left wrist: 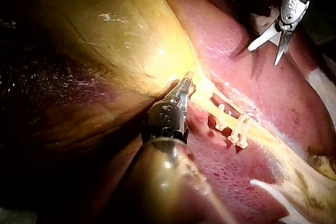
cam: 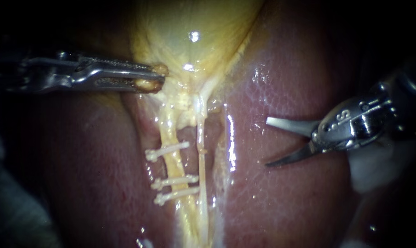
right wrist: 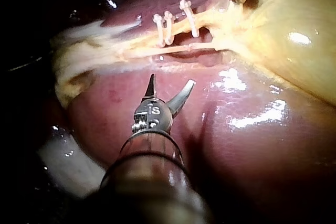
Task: Go to the cutting position left tube
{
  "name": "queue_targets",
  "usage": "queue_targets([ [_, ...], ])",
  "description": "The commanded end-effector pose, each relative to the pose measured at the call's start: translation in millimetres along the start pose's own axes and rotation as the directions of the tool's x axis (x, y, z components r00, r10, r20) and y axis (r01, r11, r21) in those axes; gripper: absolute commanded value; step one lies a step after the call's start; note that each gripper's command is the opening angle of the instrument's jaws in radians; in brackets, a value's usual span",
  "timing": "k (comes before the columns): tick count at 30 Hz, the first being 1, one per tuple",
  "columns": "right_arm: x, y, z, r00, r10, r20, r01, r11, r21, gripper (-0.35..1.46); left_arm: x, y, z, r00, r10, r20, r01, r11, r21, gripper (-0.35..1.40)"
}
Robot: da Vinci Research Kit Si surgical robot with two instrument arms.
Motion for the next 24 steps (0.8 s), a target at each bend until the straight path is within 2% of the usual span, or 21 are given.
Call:
queue_targets([
  [1, 0.0, 0.0, 0.0, 1.000, 0.002, -0.005, -0.002, 1.000, 0.015, 1.45, 0.0, 0.0, -0.1, 1.0000, 0.000, 0.000, 0.000, 1.000, 0.000, -0.35],
  [6, 0.0, 0.0, 0.0, 1.000, -0.001, -0.013, 0.002, 0.999, 0.032, 1.45, 0.4, -0.6, -1.7, 1.0000, 0.001, 0.004, -0.001, 1.000, -0.011, -0.35],
  [11, 0.0, 0.0, 0.0, 1.000, -0.001, -0.014, 0.002, 0.999, 0.034, 1.45, 1.2, -1.7, -5.5, 1.0000, 0.000, 0.001, 0.000, 1.000, 0.015, -0.35],
  [14, 0.0, 0.0, 0.1, 1.000, -0.001, -0.015, 0.001, 0.999, 0.037, 1.45, 1.5, -1.9, -6.8, 1.0000, -0.003, -0.004, 0.003, 1.000, 0.025, -0.35],
  [20, 0.6, -0.3, 0.9, 0.999, 0.002, -0.045, 0.002, 0.995, 0.098, 1.45, 1.7, -1.4, -6.9, 1.0000, -0.006, -0.007, 0.006, 1.000, 0.026, -0.35],
  [24, 1.4, -1.1, 2.6, 0.993, 0.045, -0.109, -0.027, 0.985, 0.168, 1.45, 1.7, -1.2, -6.9, 1.0000, -0.007, -0.007, 0.007, 1.000, 0.027, -0.35],
])
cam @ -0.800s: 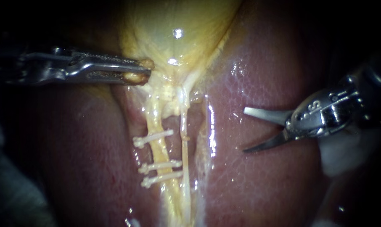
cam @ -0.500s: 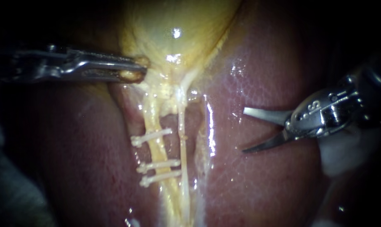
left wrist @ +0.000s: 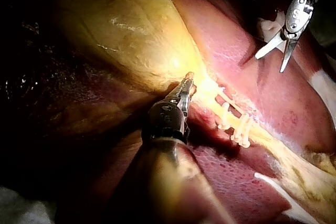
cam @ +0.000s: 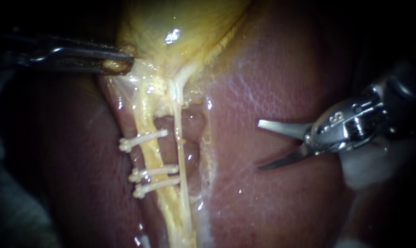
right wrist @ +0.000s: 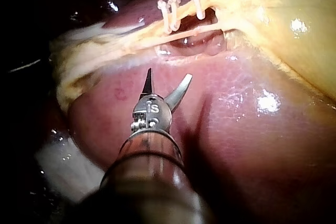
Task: Go to the cutting position left tube
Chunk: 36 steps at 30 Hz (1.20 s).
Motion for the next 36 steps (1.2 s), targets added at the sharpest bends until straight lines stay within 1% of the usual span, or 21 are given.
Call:
queue_targets([
  [1, 0.2, -0.1, 0.5, 1.000, 0.012, -0.013, -0.012, 1.000, 0.011, 1.45, 0.0, 0.0, 0.0, 1.0000, -0.001, -0.001, 0.001, 1.000, 0.002, -0.35],
  [6, 1.1, -0.8, 3.3, 0.994, 0.072, -0.078, -0.065, 0.995, 0.080, 1.45, 0.0, 0.1, 0.1, 1.0000, -0.001, -0.001, 0.001, 1.000, 0.002, -0.35],
  [10, 1.7, -1.0, 5.1, 0.988, 0.110, -0.108, -0.095, 0.986, 0.134, 1.45, 0.0, 0.2, 0.2, 1.0000, -0.001, -0.001, 0.001, 1.000, 0.004, -0.35],
  [14, 2.1, -1.1, 6.8, 0.978, 0.159, -0.134, -0.130, 0.970, 0.203, 1.45, 0.0, 0.5, 0.2, 1.0000, -0.002, -0.002, 0.002, 1.000, 0.005, -0.35],
  [16, 2.1, -1.1, 7.4, 0.974, 0.176, -0.143, -0.141, 0.964, 0.227, 1.45, 0.1, 0.5, 0.3, 1.0000, -0.003, -0.002, 0.003, 1.000, 0.006, -0.35],
  [22, 1.9, -0.8, 9.6, 0.966, 0.218, -0.142, -0.170, 0.942, 0.289, 1.45, 0.1, 0.7, 0.4, 1.0000, -0.003, -0.002, 0.003, 1.000, 0.007, -0.35],
  [27, 1.1, -0.3, 11.6, 0.961, 0.241, -0.137, -0.185, 0.925, 0.332, 1.45, 0.1, 0.8, 0.4, 1.0000, -0.004, -0.002, 0.004, 1.000, 0.008, -0.35],
  [30, 0.6, 0.1, 12.8, 0.959, 0.256, -0.125, -0.198, 0.914, 0.354, 1.45, 0.2, 0.9, 0.4, 1.0000, -0.004, -0.002, 0.004, 1.000, 0.008, -0.35],
  [36, -0.9, 1.0, 14.6, 0.962, 0.247, -0.116, -0.187, 0.907, 0.377, 1.43, 0.2, 0.9, 0.4, 1.0000, -0.004, -0.002, 0.004, 1.000, 0.008, -0.35],
])
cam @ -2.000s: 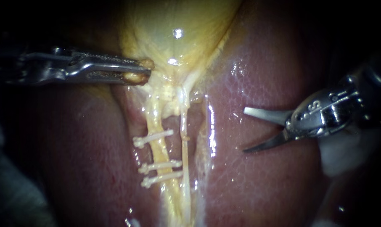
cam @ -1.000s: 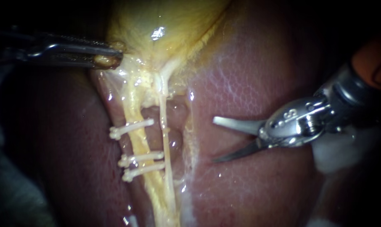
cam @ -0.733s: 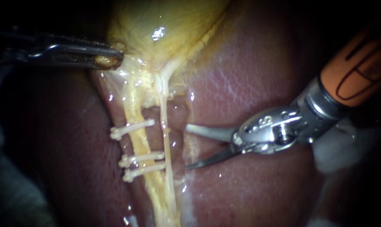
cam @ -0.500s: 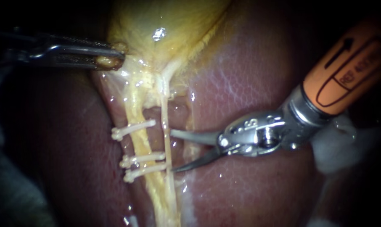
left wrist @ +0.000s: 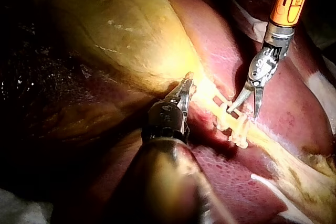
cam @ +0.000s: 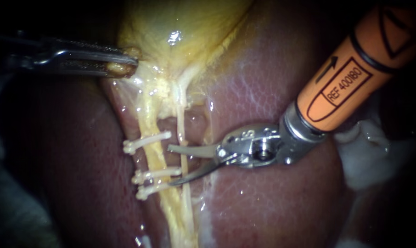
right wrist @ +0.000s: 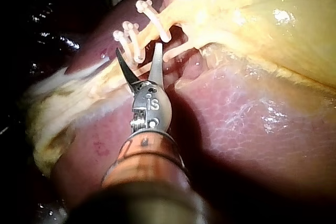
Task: Go to the cutting position left tube
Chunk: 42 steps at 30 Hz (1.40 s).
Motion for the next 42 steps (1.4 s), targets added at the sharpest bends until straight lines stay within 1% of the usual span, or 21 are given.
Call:
queue_targets([
  [1, -0.3, 0.3, 0.1, 1.000, -0.003, 0.005, 0.003, 1.000, 0.009, 1.43, 0.0, 0.0, 0.0, 1.0000, 0.000, 0.000, 0.000, 1.000, 0.000, -0.35],
  [6, -1.3, 0.8, 0.7, 1.000, -0.010, 0.015, 0.010, 0.999, 0.035, 1.42, 0.0, 0.1, 0.0, 1.0000, 0.000, 0.000, 0.000, 1.000, 0.001, -0.35],
  [9, -1.3, 0.9, 0.9, 1.000, -0.014, 0.013, 0.013, 0.999, 0.049, 1.40, 0.0, 0.2, 0.0, 1.0000, -0.001, 0.000, 0.001, 1.000, 0.001, -0.35],
  [12, -1.0, 1.0, 1.3, 1.000, -0.019, -0.003, 0.019, 0.998, 0.059, 1.40, 0.1, 0.2, 0.0, 1.0000, -0.001, 0.000, 0.001, 1.000, 0.001, -0.35],
  [20, 0.5, 1.6, 3.3, 0.998, -0.035, -0.044, 0.039, 0.994, 0.104, 1.38, 0.1, 0.3, 0.1, 1.0000, -0.001, 0.000, 0.001, 1.000, 0.002, -0.35],
  [26, 1.7, 1.4, 4.7, 0.996, -0.044, -0.072, 0.053, 0.989, 0.140, 1.33, 0.2, 0.3, 0.2, 1.0000, -0.002, 0.000, 0.002, 1.000, 0.002, -0.35],
  [30, 2.6, 1.3, 5.8, 0.994, -0.038, -0.102, 0.055, 0.985, 0.165, 1.31, 0.3, 0.4, 0.3, 1.0000, -0.002, -0.001, 0.002, 1.000, 0.003, -0.35],
  [38, 4.1, 1.2, 7.7, 0.989, -0.016, -0.146, 0.042, 0.983, 0.176, 1.30, 0.4, 0.5, 0.5, 1.0000, -0.003, -0.002, 0.003, 1.000, 0.007, -0.35],
  [42, 4.6, 1.3, 8.4, 0.988, -0.008, -0.157, 0.036, 0.984, 0.177, 1.30, 0.4, 0.5, 0.5, 1.0000, -0.003, -0.002, 0.003, 1.000, 0.007, -0.35],
])
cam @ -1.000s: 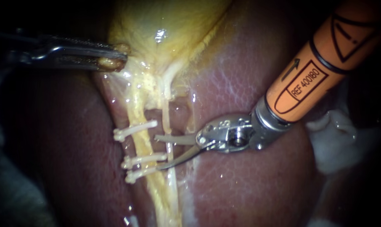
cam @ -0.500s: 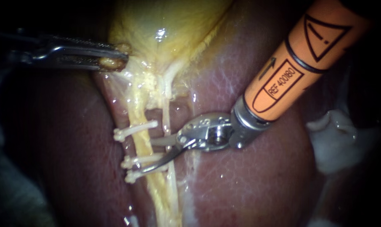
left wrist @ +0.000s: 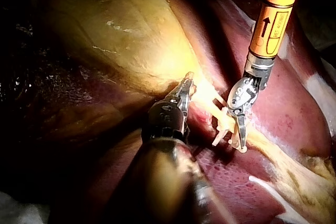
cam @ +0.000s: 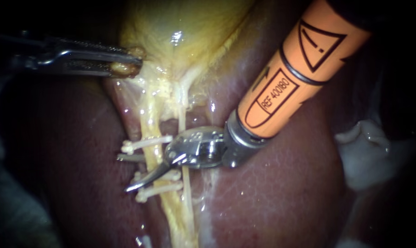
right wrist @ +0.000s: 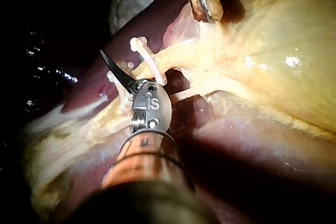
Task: Go to the cutting position left tube
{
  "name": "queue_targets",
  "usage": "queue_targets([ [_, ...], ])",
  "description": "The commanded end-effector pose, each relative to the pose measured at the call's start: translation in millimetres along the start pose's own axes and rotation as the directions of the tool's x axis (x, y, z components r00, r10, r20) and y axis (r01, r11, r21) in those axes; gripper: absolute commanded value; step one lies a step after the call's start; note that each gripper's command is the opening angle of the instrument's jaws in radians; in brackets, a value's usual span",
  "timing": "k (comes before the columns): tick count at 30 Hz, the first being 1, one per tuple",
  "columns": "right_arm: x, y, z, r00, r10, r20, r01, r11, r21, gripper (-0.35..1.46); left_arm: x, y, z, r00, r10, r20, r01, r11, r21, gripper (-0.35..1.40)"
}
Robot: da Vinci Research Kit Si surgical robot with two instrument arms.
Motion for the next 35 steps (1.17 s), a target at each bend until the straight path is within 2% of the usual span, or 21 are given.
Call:
queue_targets([
  [1, 0.1, 0.0, 0.1, 1.000, 0.000, 0.001, 0.000, 1.000, 0.000, 1.30, 0.0, 0.0, 0.0, 1.0000, 0.000, 0.000, 0.000, 1.000, 0.000, -0.35],
  [5, 0.3, -0.1, 0.5, 1.000, 0.005, -0.012, -0.005, 1.000, 0.000, 1.30, 0.0, 0.0, 0.0, 1.0000, 0.000, 0.000, 0.000, 1.000, 0.000, -0.35],
  [9, 0.9, -0.7, 0.6, 1.000, 0.011, -0.024, -0.011, 1.000, 0.007, 1.30, 0.0, 0.0, 0.0, 1.0000, 0.000, 0.000, 0.000, 1.000, 0.000, -0.35],
  [17, 4.0, -3.0, 0.0, 0.997, 0.035, -0.064, -0.034, 0.999, 0.030, 1.33, -0.1, -0.1, -0.1, 1.0000, 0.001, 0.000, -0.001, 1.000, -0.001, -0.35],
  [21, 5.0, -3.6, -0.5, 0.995, 0.052, -0.085, -0.049, 0.998, 0.037, 1.35, -0.1, -0.1, -0.1, 1.0000, 0.001, 0.000, -0.001, 1.000, -0.001, -0.35],
  [35, 5.0, -3.5, -0.6, 0.993, 0.069, -0.092, -0.067, 0.997, 0.028, 1.38, -0.1, -0.2, 0.0, 1.0000, 0.001, 0.000, -0.001, 1.000, -0.001, -0.35],
])
